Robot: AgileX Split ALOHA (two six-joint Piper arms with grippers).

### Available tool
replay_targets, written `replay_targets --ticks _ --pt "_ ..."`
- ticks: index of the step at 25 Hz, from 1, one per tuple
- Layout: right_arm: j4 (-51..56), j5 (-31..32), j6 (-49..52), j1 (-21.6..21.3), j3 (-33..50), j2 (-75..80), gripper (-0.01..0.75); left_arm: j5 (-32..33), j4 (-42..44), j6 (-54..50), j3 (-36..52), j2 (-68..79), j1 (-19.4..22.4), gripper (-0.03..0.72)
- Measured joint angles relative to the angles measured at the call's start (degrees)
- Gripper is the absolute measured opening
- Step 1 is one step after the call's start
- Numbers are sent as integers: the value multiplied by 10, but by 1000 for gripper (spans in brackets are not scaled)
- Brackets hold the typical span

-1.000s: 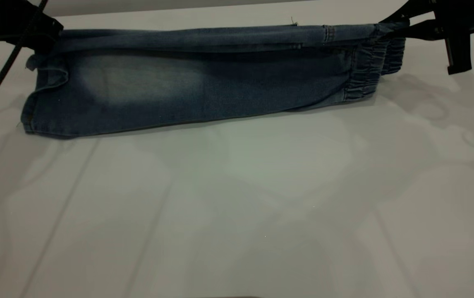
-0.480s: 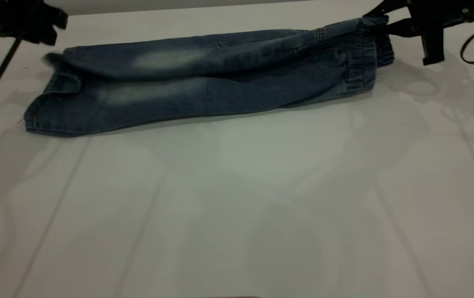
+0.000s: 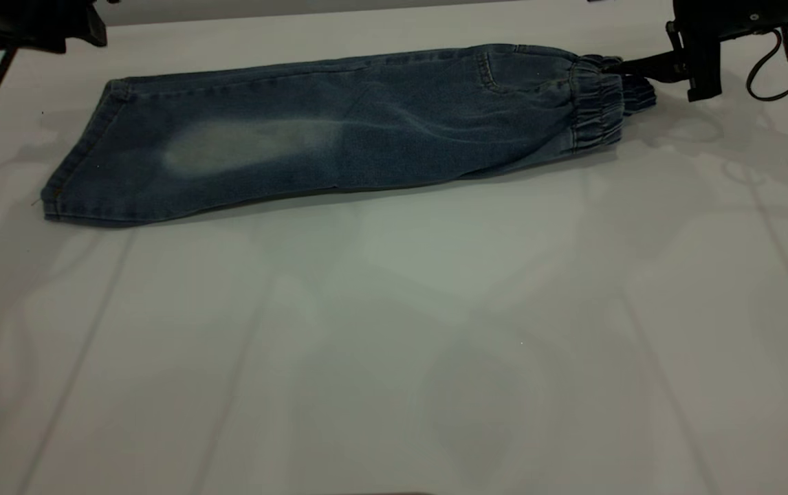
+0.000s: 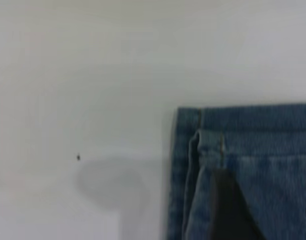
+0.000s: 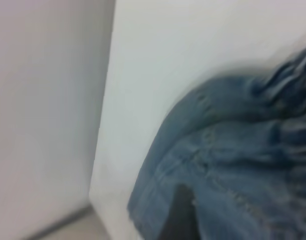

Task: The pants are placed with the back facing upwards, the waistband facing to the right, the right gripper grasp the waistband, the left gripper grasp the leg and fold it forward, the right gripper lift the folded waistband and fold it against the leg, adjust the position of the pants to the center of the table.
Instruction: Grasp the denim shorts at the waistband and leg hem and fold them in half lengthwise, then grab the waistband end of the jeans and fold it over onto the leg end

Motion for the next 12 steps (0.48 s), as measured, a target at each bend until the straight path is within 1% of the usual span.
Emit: replay_targets --ticks 3,5,8,10,12 --pt "-15 68 -36 0 -1 0 575 35 0 -1 0 0 0 339" --pt "-21 124 -42 0 -1 0 579 52 0 -1 0 0 0 339" --pt "-57 188 -52 0 -2 0 582 64 0 11 0 0 -6 340" --pt "-119 201 -52 0 -3 0 582 65 0 34 0 0 -15 340" --pt "-190 195 -32 0 -3 0 582 65 0 61 0 0 -28 340"
